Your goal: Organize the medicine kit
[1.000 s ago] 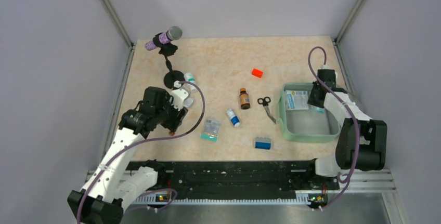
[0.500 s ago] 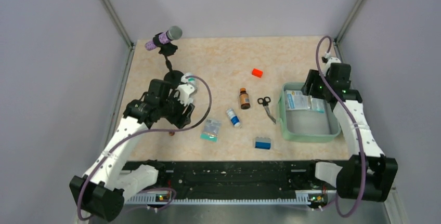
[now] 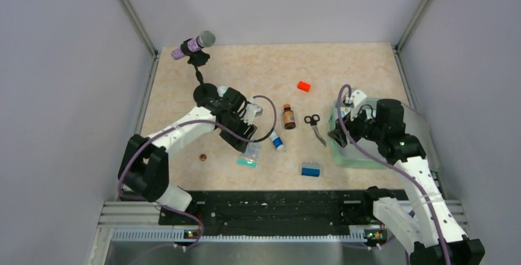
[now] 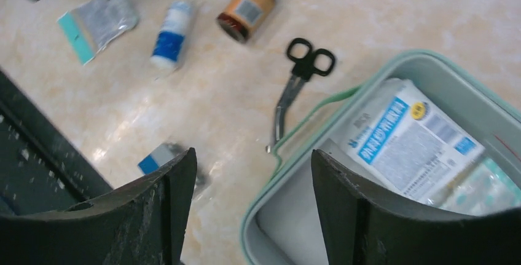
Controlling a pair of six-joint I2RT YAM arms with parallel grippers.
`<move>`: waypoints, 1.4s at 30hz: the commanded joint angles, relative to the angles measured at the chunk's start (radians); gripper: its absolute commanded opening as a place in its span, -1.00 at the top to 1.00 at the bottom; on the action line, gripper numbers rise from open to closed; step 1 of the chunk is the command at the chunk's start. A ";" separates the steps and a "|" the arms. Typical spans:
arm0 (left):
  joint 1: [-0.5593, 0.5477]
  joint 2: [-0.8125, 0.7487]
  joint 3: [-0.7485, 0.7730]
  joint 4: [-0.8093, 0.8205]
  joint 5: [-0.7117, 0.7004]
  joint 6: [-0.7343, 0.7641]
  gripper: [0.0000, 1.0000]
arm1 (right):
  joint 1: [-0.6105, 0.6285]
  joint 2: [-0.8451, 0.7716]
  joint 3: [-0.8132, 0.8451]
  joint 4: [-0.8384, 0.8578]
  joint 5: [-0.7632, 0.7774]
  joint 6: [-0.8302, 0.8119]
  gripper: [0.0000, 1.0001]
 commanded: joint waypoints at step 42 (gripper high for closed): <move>-0.022 0.331 0.191 0.105 -0.135 -0.065 -0.07 | 0.092 -0.156 -0.122 -0.035 0.012 -0.194 -0.36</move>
